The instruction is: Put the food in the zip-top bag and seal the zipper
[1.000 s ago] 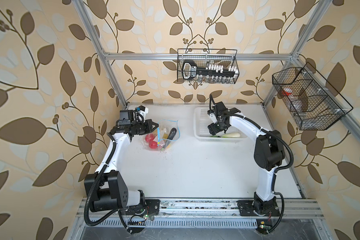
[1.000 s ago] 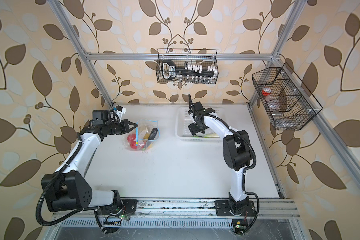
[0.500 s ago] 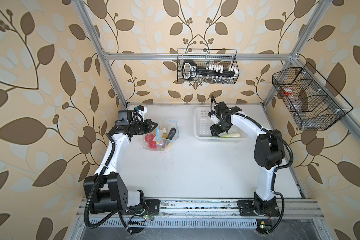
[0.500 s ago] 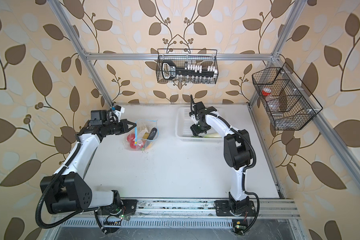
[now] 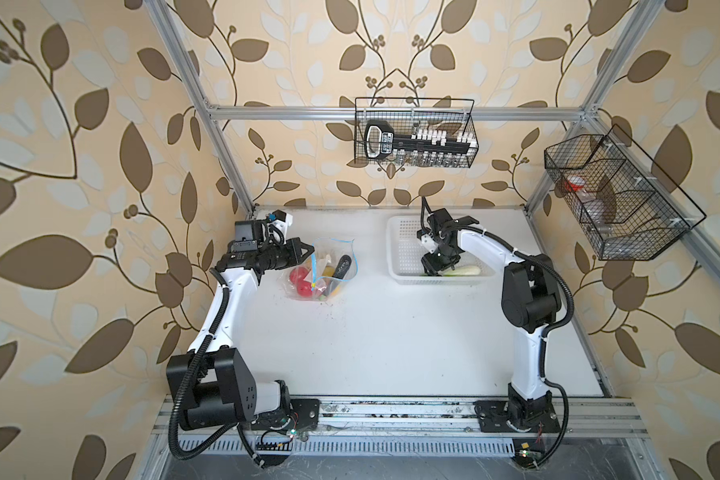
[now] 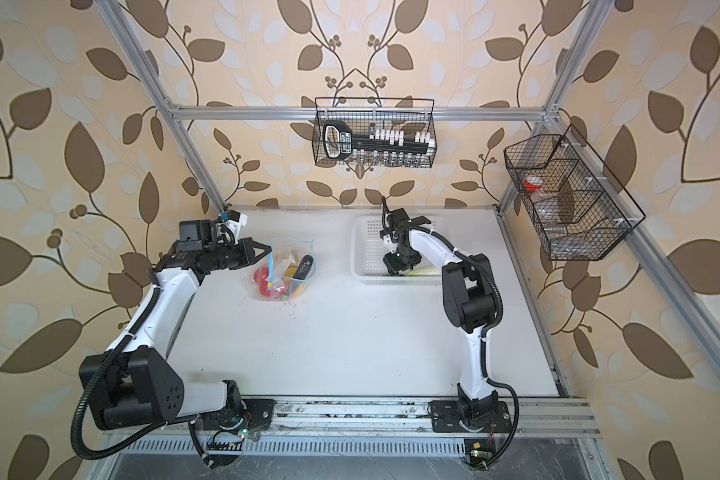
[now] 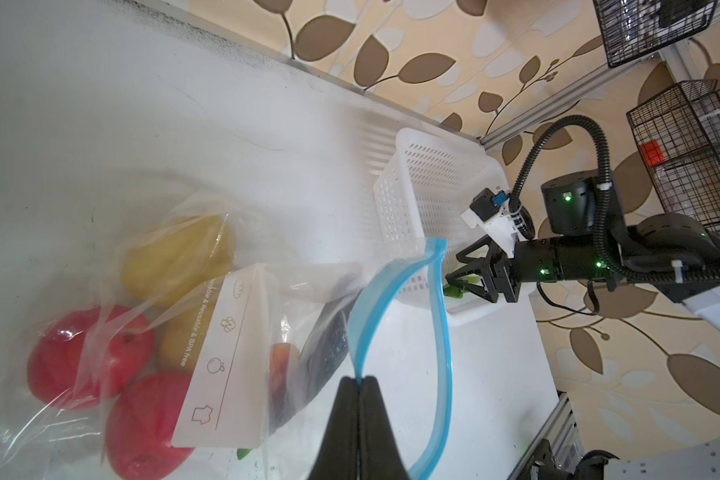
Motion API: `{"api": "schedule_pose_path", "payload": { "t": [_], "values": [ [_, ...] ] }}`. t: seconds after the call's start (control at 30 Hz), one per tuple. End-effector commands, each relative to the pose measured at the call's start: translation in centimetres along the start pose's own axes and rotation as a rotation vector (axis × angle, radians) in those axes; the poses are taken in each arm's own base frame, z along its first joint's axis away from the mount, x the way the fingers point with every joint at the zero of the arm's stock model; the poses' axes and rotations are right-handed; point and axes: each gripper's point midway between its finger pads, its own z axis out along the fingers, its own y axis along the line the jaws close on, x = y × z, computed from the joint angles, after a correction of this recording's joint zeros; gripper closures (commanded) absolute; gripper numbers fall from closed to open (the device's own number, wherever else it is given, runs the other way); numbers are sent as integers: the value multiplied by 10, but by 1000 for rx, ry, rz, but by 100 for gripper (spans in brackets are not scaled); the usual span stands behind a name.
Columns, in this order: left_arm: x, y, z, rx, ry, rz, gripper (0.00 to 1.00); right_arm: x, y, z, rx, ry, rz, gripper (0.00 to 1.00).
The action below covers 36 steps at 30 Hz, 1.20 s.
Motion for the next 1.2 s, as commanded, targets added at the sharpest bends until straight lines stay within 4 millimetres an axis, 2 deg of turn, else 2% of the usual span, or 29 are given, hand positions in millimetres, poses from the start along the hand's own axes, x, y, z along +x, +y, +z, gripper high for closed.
{"api": "schedule_pose_path", "payload": {
  "t": [0.0,0.2,0.3,0.5,0.77,0.97,1.17],
  "values": [
    [-7,-9,-12,10,-41,29,100,4,-3,12,12,36,-12,44],
    [-7,-9,-13,8,-45,33,100,3,-6,20,28,41,-11,54],
    [-7,-9,-13,9,-44,31,100,2,-3,22,13,33,-9,64],
    [-7,-9,-13,10,-44,31,100,2,-2,25,4,34,-6,97],
    [-7,-9,-13,10,-44,29,100,-11,-2,16,-1,-25,30,100],
    [-7,-9,-12,16,-43,23,100,-42,17,-3,-137,-164,116,100],
    [-7,-8,-14,12,-48,24,100,-72,26,-35,-222,-315,181,100]
  ]
}}
